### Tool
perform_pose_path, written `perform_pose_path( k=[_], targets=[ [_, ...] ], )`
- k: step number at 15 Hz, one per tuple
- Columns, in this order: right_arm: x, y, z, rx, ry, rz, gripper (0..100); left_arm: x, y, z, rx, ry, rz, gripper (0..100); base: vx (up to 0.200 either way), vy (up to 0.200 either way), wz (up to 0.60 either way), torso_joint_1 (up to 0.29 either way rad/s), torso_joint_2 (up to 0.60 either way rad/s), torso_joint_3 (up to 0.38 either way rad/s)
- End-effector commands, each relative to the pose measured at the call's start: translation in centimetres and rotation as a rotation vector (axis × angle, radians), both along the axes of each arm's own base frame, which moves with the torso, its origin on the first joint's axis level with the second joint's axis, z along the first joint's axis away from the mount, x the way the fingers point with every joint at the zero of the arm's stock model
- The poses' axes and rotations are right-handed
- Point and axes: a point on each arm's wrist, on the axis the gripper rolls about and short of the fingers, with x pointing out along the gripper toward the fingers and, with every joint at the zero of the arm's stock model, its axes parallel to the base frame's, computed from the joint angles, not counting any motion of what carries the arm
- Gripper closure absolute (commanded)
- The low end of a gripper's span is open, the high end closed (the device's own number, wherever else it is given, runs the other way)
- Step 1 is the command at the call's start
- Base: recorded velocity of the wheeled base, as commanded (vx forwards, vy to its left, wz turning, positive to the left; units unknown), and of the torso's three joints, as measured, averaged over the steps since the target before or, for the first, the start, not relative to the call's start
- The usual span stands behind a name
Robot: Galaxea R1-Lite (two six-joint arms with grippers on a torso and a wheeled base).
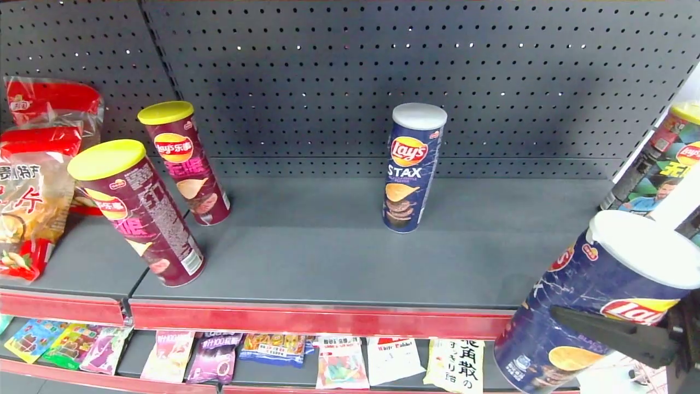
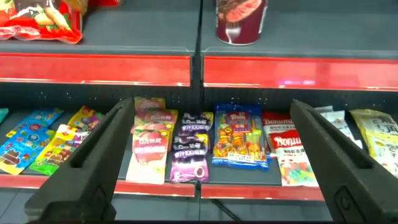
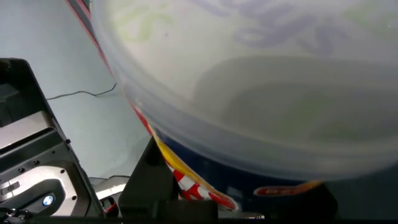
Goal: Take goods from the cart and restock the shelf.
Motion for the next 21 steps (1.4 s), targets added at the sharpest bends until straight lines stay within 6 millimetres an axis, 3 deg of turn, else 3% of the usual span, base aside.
perform_pose_path(
  k=[1, 12, 19, 20, 21],
  targets=[
    [0.0, 0.0, 0.0, 0.0, 0.002, 0.0, 100, 0.0, 0.0, 0.0, 0.0, 0.001, 0.0, 0, 0.0, 0.0, 0.0, 0.0, 0.0, 0.0],
    [0.0, 0.1, -0.3, -0.001, 0.014, 0.009, 100, 0.0, 0.0, 0.0, 0.001, 0.004, 0.0, 0, 0.018, 0.0, 0.0, 0.0, 0.0, 0.0],
    [-0.2, -0.1, -0.9, -0.019, 0.026, -0.017, 100, 0.4, -0.1, 0.1, 0.022, 0.046, -0.103, 0, 0.0, 0.0, 0.0, 0.0, 0.0, 0.0],
    [0.1, -0.2, -0.8, -0.016, 0.025, -0.044, 100, 0.3, -0.2, 3.5, -0.043, -0.015, -0.169, 0, 0.0, 0.0, 0.0, 0.0, 0.0, 0.0],
    [0.0, -0.2, -0.8, -0.011, 0.028, -0.051, 100, 2.4, -0.3, 9.2, -0.134, 0.035, -0.204, 0, 0.0, 0.0, 0.0, 0.0, 0.0, 0.0]
  ],
)
